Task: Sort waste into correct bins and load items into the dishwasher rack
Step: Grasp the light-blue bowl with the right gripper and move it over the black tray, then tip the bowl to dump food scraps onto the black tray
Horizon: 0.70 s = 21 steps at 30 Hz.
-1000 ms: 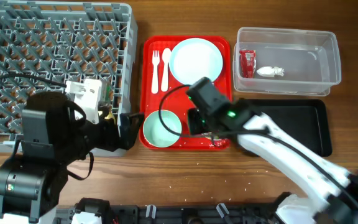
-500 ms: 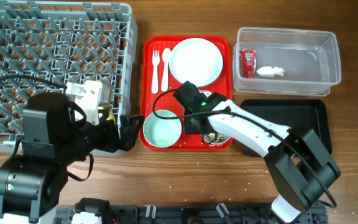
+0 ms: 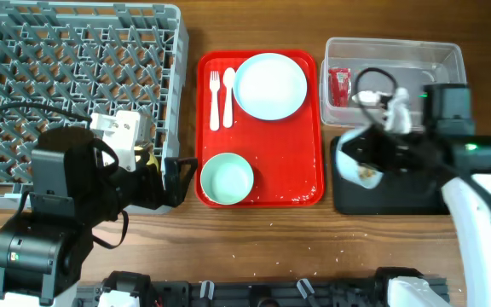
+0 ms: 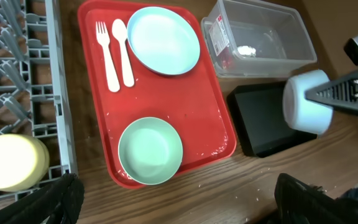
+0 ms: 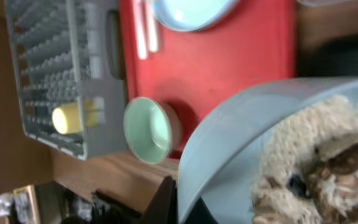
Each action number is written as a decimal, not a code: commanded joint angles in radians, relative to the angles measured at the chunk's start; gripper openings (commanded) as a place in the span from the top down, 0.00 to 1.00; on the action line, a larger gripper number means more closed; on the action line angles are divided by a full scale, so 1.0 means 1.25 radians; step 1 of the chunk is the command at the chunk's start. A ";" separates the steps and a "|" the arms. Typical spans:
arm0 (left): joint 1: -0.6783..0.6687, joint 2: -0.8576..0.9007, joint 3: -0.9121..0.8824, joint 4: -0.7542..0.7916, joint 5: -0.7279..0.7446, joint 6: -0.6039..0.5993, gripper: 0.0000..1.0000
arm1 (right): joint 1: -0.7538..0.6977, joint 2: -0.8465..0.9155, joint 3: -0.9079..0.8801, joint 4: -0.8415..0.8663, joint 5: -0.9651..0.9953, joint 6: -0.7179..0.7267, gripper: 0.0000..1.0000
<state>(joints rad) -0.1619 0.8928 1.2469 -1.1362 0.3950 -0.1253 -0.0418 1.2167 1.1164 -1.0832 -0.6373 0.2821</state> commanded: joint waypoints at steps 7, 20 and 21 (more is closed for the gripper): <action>-0.004 -0.002 0.010 0.002 0.012 -0.008 0.00 | -0.252 0.212 -0.165 -0.017 -0.390 -0.443 0.96; -0.003 -0.002 0.010 0.002 0.012 -0.008 0.00 | -0.419 0.358 -0.201 -0.031 -0.677 -0.701 0.96; -0.003 -0.002 0.010 0.002 0.012 -0.008 0.00 | -0.420 0.358 -0.201 -0.042 -0.676 -0.728 0.96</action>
<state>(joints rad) -0.1619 0.8928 1.2469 -1.1362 0.3950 -0.1253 -0.5549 1.6608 0.8654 -1.1110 -1.4185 -0.5098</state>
